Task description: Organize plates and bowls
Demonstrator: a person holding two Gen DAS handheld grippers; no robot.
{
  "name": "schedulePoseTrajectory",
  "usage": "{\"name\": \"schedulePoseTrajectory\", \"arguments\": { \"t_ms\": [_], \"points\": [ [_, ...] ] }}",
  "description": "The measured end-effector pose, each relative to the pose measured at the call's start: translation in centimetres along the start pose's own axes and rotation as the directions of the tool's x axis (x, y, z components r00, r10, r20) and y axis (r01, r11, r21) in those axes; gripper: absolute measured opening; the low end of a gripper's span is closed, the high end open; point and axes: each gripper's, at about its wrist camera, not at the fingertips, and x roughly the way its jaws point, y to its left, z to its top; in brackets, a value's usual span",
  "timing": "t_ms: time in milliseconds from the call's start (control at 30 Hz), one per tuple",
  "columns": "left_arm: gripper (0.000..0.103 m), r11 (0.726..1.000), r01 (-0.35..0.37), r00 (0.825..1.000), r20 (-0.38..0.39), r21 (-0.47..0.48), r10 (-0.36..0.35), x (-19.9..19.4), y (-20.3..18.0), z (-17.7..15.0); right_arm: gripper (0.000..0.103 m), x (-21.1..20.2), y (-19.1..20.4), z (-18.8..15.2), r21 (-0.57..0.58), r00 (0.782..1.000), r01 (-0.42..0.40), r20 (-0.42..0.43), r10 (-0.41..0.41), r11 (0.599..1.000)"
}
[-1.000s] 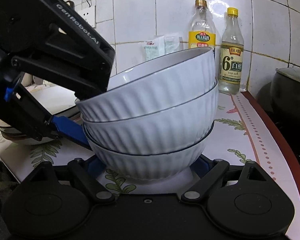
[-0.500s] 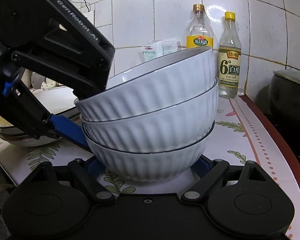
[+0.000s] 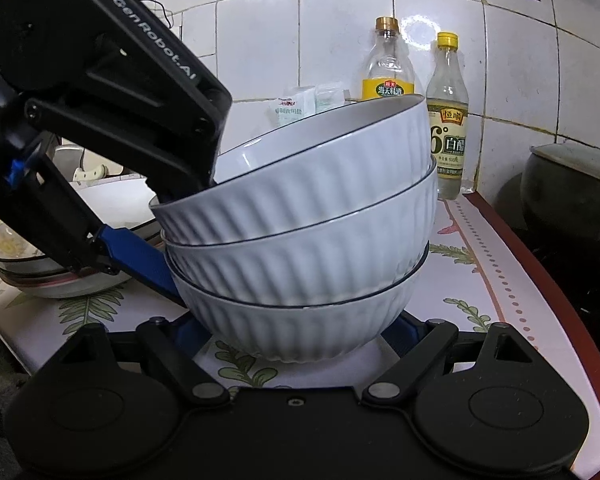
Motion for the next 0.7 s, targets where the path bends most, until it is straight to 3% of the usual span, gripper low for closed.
{"name": "schedulePoseTrajectory", "arguments": {
  "t_ms": [333,700],
  "points": [
    [0.038,0.999,0.033,0.999,0.035,-0.008,-0.032,-2.8,-0.2,0.0,0.091,-1.4,1.1,1.7,-0.036,1.000,0.010,0.023,-0.009,0.999],
    [0.038,0.999,0.045,0.994,0.104,0.009,-0.045,-9.7,0.3,1.7,0.091,-3.0,4.1,5.6,-0.082,0.995,-0.030,0.095,0.038,0.996]
  ]
}}
